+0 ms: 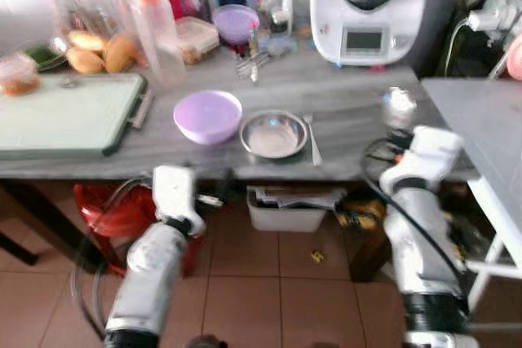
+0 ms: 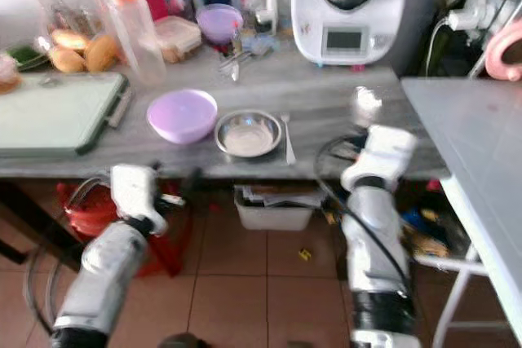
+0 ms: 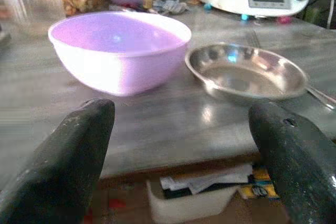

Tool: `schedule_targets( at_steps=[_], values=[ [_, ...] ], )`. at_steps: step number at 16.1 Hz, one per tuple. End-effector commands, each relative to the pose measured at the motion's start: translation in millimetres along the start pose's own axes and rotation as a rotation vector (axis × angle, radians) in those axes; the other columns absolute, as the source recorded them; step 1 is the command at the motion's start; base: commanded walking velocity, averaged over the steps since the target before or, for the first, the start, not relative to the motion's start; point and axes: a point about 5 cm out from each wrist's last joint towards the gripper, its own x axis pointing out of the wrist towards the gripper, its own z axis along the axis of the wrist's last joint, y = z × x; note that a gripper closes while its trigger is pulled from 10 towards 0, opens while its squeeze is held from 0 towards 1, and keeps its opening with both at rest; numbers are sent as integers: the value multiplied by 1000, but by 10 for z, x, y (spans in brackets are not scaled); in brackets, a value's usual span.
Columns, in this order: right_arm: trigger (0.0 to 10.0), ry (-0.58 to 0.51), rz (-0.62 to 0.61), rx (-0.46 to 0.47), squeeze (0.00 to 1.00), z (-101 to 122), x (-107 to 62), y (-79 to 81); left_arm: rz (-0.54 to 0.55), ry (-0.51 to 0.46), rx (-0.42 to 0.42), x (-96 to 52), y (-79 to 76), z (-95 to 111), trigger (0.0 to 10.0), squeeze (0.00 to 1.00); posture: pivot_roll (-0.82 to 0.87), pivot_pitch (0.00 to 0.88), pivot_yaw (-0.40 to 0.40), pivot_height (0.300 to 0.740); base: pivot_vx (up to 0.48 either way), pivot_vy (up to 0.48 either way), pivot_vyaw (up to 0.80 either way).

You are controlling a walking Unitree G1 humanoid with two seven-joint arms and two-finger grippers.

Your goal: Setting the table

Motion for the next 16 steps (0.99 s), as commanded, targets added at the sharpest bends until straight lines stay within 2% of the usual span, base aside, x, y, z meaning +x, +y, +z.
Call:
schedule_targets(
  at_steps=[1, 12, 14, 16],
  values=[
    [10000, -32, -22, -2, 0, 81, 18, -77, -38, -5, -4, 33, -99, 18, 10000, 0, -46, 0, 31, 740, 341, 0, 0],
    [10000, -17, -4, 5, 0, 41, -1, -58, -27, -7, -1, 15, -75, 24, 10000, 0, -41, 0, 33, 740, 334, 0, 0],
    [10000, -14, 7, 7, 0, 36, 2, -42, 20, -17, -2, -4, -23, 36, 10000, 0, -41, 0, 32, 740, 0, 0, 0],
    [10000, -10, 10, 7, 0, 29, -2, -36, 3, -10, -1, -48, -24, 18, 10000, 0, -38, 0, 31, 740, 0, 0, 0]
  ],
)
